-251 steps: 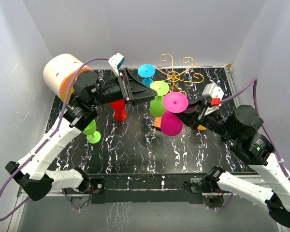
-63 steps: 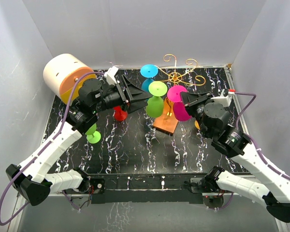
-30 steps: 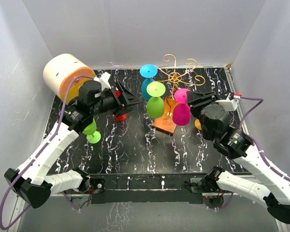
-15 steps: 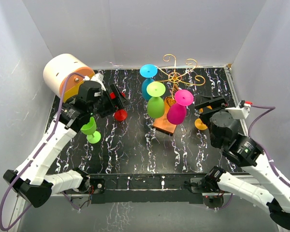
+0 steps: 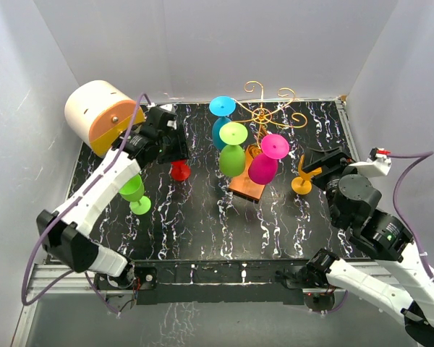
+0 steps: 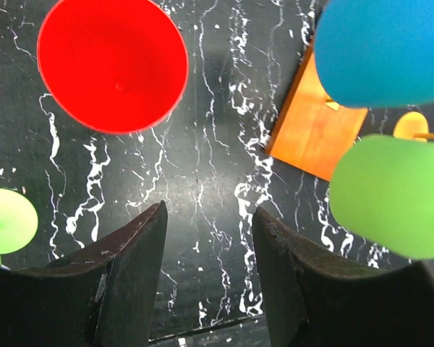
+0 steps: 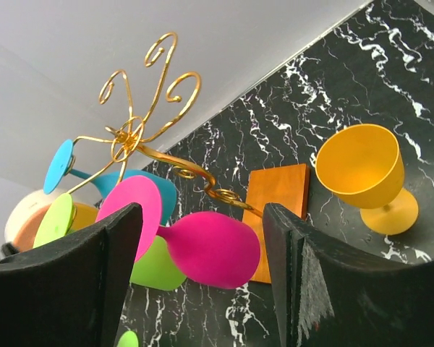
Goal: Place the wine glass upside down on the wine glass rack
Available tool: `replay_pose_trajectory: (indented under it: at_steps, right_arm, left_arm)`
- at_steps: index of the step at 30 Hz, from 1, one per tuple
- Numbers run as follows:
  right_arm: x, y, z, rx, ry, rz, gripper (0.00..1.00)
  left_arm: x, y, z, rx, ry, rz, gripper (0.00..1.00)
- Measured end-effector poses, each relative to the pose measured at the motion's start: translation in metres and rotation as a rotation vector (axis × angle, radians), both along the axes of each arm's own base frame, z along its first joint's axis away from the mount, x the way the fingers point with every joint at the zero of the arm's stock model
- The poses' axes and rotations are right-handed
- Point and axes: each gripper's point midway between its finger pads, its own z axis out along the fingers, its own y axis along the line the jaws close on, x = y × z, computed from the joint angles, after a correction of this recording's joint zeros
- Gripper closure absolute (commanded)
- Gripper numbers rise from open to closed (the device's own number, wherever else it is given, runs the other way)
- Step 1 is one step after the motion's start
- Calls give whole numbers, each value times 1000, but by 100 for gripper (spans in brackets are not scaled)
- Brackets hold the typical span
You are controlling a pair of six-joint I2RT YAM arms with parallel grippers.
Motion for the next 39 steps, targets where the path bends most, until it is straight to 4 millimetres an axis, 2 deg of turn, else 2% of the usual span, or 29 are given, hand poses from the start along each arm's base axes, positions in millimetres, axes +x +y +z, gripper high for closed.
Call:
replay_pose_trajectory:
  at_steps: [6,9,13,18,24,28,34,37,39]
  right_arm:
    - [-1,8,15,-105,-20,81,33]
    - [-3,15,24,-138,-56,144,31]
    - [-12,27,48,-141,-154,247,30]
    - [-20,41,69,-135,-248,347,29]
    - [-23,53,77,-138,-285,412,29]
    - [-25,58,83,-127,-310,440,28]
    - [-28,73,88,-122,-332,509,28]
    - [-31,79,97,-108,-360,542,28]
    - [-34,81,106,-93,-386,556,28]
  left_arm:
    - [32,1,-28,81,59,14,51]
    - [41,3,-36,98,73,17,51]
    - [55,5,-44,117,85,24,54]
    - [62,10,-57,142,102,31,56]
    - [69,8,-56,143,80,21,56]
    - [72,6,-62,149,80,8,61]
    - [75,4,-81,173,118,-6,80]
    - [76,4,-83,178,120,-10,98]
    - [77,5,-84,187,118,-14,100]
